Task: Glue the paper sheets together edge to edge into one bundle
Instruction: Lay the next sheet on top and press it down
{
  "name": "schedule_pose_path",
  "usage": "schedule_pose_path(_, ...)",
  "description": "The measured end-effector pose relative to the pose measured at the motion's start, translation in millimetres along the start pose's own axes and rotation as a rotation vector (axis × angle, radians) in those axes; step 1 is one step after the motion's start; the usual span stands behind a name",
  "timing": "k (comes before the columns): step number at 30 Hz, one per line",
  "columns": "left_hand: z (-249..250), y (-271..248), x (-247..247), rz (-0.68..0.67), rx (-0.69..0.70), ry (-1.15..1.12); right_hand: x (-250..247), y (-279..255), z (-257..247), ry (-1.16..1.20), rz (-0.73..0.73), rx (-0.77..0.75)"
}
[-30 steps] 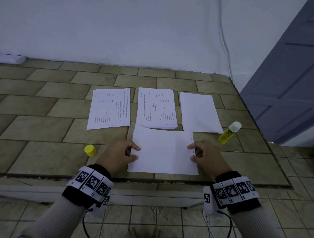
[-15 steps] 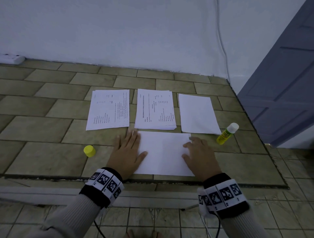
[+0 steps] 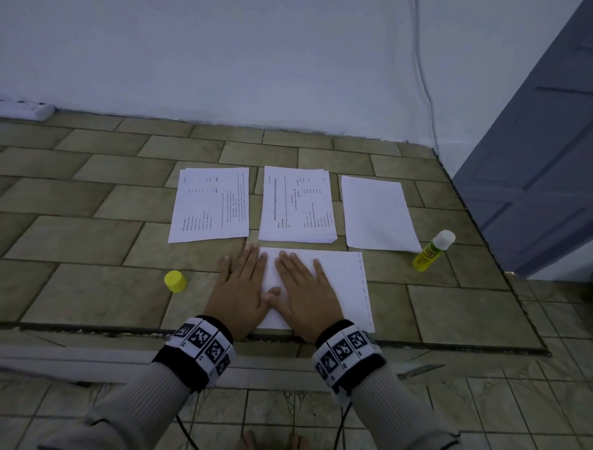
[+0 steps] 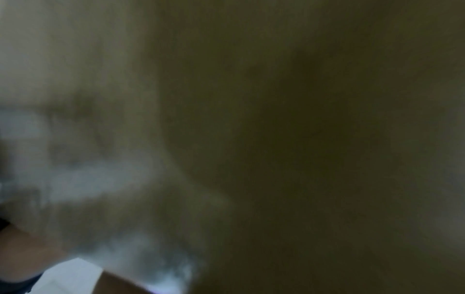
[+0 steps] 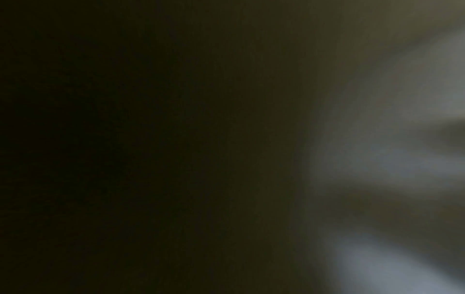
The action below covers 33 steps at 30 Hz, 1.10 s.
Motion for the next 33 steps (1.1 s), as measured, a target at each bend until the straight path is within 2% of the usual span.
schedule_pose_path(2,-1,0,1,0.013,-0.002,0.008,0,-5,12,-0.013,0.031,0.045)
schedule_pose_path(11,-1,2,1,0.049,0.008,0.012,-7,-44,87,-0.111,-0.004,0.273)
schedule_pose_path(17,-1,2,3,0.061,0.008,0.013,-19,-41,78,-0.125,0.009,0.361)
schedule_pose_path(19,-1,1,3,0.063,0.005,0.005,-20,-31,59,-0.078,0.021,0.321)
schedule_pose_path(23,-1,1,1,0.041,0.009,-0.012,-4,-7,16,-0.031,0.001,0.124)
schedule_pose_path(25,-1,0,2,0.027,0.014,-0.017,2,-1,8,-0.028,0.003,0.089)
schedule_pose_path(28,-1,1,1,0.035,0.01,-0.027,2,-5,20,-0.053,0.032,0.11)
schedule_pose_path(33,-1,2,2,0.049,0.014,-0.015,-5,-30,72,-0.11,-0.005,0.237)
Point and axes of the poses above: each hand's wrist, its own y-axis towards the middle knuckle, its own x-axis out of the palm, z = x × y, the point moved 1 cm from there along y, towards the middle knuckle, and after that the axes turned 6 degrees about -y, right-handed, at the moved point
